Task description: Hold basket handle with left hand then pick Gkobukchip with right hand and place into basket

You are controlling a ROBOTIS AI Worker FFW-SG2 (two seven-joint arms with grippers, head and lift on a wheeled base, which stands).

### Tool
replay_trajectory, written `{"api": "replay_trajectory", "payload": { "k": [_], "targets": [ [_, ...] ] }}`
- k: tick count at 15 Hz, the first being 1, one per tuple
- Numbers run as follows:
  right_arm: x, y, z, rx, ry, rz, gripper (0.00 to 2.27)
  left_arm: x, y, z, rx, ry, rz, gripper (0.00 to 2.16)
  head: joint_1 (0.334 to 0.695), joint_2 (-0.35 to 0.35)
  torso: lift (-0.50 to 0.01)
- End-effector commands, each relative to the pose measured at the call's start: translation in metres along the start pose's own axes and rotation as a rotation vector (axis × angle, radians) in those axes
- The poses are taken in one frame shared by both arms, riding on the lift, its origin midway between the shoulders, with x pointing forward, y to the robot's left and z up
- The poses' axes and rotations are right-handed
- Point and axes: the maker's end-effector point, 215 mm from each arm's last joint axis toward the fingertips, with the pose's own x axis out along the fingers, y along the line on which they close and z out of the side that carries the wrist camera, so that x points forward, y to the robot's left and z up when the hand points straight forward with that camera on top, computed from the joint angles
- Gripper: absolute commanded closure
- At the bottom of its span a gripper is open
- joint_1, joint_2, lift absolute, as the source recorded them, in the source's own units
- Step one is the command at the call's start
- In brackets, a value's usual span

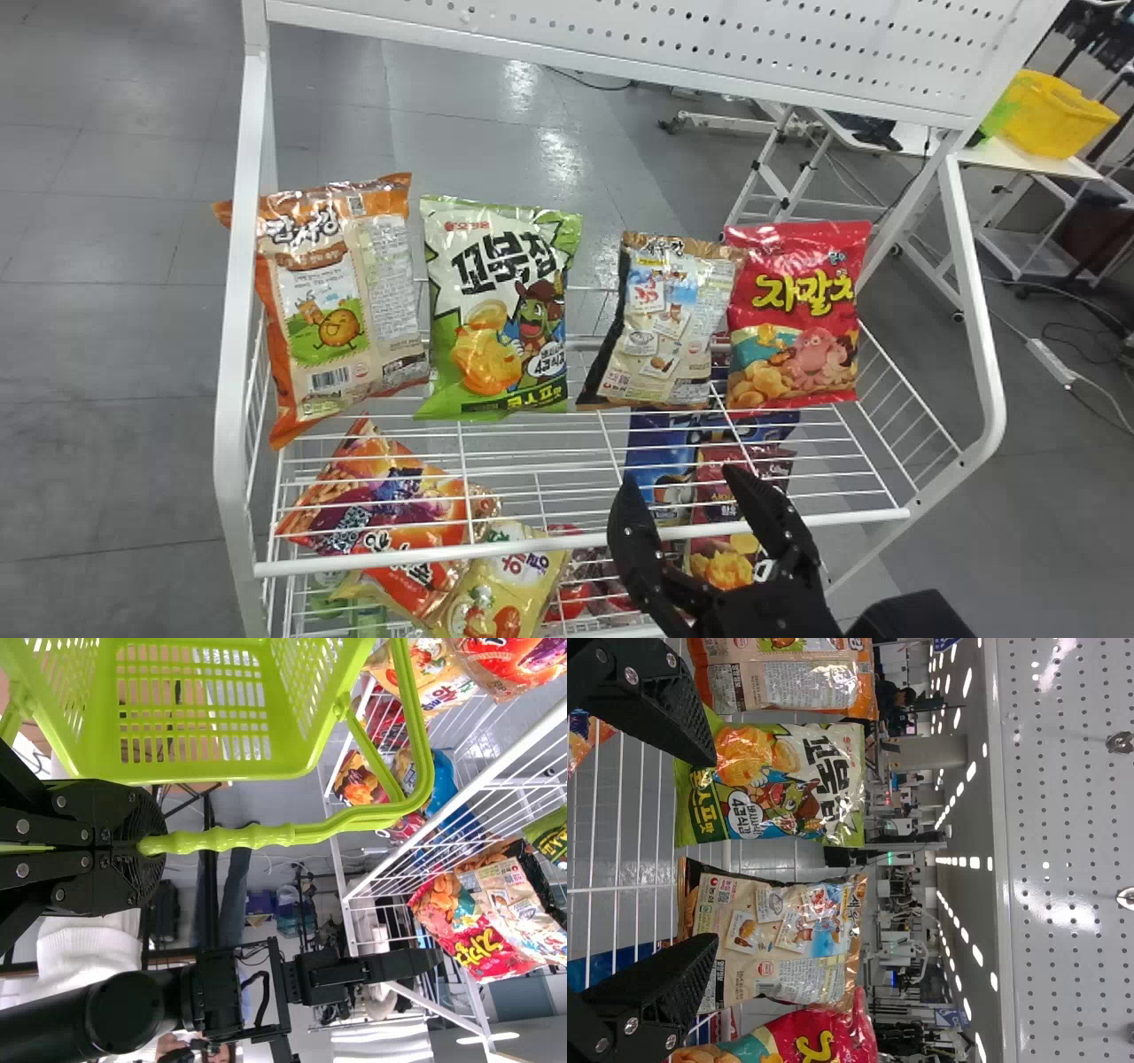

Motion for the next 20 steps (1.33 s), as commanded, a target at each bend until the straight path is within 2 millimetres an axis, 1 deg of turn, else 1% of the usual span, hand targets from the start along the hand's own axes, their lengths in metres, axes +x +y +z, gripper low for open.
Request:
{"api": "replay_trajectory", "payload": {
  "k": [1,9,11,13,17,18,20],
  "targets": [
    [0.0,0.0,0.0,0.0,-0.001,-0.002,0.12,0.0,0.0,0.0,-0.003,-0.001,-0.002,1.4,0.695,-0.35,-0.032],
    [0.0,0.0,0.001,0.0,-0.002,-0.002,0.12,0.0,0.0,-0.001,-0.006,0.0,-0.003,1.4,0.695,-0.35,-0.032],
    [0.006,0.003,0.001,0.011,-0.002,-0.002,0.13,0.002,0.0,-0.002,-0.008,0.003,-0.005,1.4,0.695,-0.35,-0.032],
    [0.024,0.01,-0.002,0.019,0.015,0.001,0.13,0.004,-0.001,-0.005,-0.012,0.01,-0.009,1.4,0.695,-0.35,-0.032],
    [0.054,0.012,0.003,0.016,0.01,-0.01,0.13,0.006,0.004,-0.001,-0.007,0.013,-0.001,1.4,0.695,-0.35,-0.032],
    [0.066,0.014,-0.001,0.015,0.018,-0.006,0.13,0.006,0.005,-0.002,-0.007,0.015,0.001,1.4,0.695,-0.35,-0.032],
    [0.089,0.021,-0.002,-0.001,0.011,-0.002,0.13,0.005,0.006,-0.002,-0.006,0.016,0.007,1.4,0.695,-0.35,-0.032]
  ]
}}
